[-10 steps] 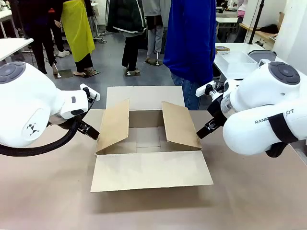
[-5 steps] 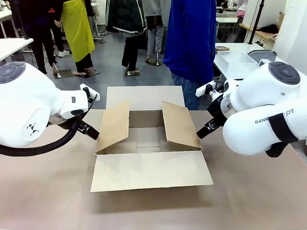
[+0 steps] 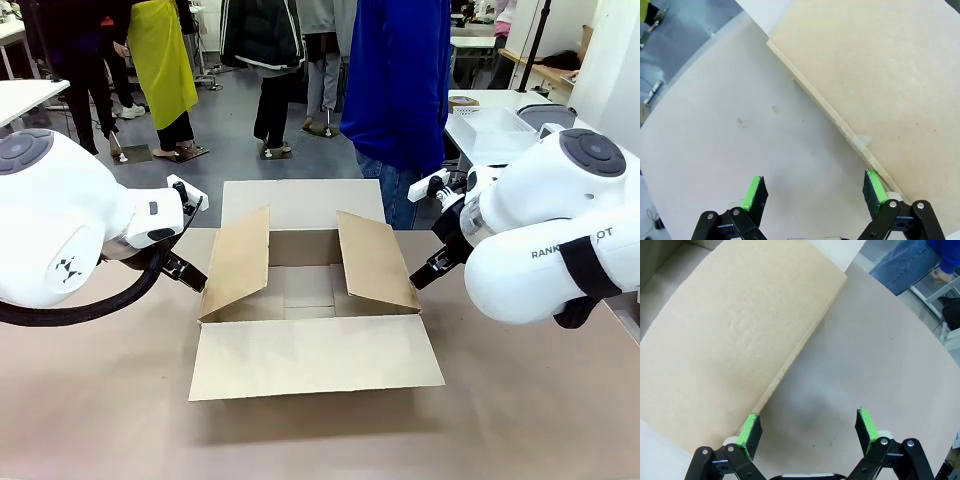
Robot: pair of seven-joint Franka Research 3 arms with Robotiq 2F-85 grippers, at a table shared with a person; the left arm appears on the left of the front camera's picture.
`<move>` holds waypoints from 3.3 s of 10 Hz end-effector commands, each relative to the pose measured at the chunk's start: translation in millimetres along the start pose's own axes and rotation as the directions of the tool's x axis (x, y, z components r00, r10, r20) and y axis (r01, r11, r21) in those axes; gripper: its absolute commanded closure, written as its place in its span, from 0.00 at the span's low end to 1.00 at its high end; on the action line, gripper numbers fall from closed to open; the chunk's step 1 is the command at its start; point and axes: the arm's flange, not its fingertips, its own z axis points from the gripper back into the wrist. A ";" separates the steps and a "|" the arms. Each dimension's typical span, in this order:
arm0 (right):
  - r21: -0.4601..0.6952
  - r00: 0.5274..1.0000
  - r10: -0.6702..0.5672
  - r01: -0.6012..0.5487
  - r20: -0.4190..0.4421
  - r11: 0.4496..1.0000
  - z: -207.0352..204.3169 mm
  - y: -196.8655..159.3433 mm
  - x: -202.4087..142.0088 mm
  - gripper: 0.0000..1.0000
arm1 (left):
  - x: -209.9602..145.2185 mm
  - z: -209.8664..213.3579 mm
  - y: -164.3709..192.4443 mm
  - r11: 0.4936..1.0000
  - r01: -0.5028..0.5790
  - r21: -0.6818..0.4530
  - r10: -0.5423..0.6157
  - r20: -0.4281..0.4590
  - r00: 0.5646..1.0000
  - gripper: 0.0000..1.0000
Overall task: Pack the gift set into the box.
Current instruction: Place both hands on the side flaps of the Package Box and spread them outward.
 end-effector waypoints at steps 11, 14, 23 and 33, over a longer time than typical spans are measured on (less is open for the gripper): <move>0.653 0.729 -0.684 0.509 0.020 0.561 184.8 -115.9 -79.2 0.00 | -39.8 180.5 87.1 0.725 -0.325 -0.607 0.383 -0.036 0.923 0.00; 0.747 0.475 -0.866 0.630 -0.158 0.210 154.3 -185.4 -188.0 0.00 | -139.0 168.1 205.6 0.098 -0.434 -0.895 0.862 -0.141 0.486 0.00; 0.793 0.271 -0.951 0.608 -0.150 0.048 153.8 -236.7 -275.0 0.00 | -243.6 146.8 242.5 0.087 -0.507 -0.857 0.897 -0.154 0.414 0.00; 0.255 0.781 -0.624 0.602 0.010 0.757 85.8 -24.2 16.8 0.00 | -67.5 141.1 69.0 0.491 -0.581 -0.650 0.652 -0.168 0.739 0.00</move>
